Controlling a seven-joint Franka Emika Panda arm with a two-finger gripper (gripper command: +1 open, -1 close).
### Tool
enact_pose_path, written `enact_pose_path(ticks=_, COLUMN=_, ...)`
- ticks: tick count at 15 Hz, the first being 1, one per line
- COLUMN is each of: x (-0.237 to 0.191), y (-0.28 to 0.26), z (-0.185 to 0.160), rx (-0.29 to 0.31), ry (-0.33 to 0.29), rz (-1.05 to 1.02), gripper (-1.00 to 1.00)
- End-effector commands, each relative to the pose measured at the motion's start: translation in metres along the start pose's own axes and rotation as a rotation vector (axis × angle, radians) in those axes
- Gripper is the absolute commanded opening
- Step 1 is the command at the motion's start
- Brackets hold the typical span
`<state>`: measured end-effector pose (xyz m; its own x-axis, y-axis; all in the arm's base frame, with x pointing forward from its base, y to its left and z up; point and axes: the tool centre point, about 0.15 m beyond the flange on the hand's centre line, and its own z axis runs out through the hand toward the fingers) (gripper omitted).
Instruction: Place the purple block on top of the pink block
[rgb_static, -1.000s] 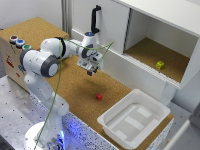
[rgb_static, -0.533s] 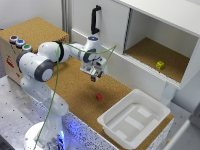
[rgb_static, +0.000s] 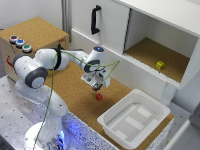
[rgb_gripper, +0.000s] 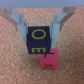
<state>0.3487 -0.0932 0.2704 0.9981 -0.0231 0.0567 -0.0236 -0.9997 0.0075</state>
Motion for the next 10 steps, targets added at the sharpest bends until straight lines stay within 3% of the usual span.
enact_pose_path(ticks=1, x=0.007, y=0.021, z=0.021, rx=-0.033, ry=0.009, rz=-0.022, gripper=-1.00)
enact_pose_path(ticks=10, x=0.005, y=0.017, z=0.044, rx=-0.026, ry=-0.022, rz=-0.008, gripper=-1.00)
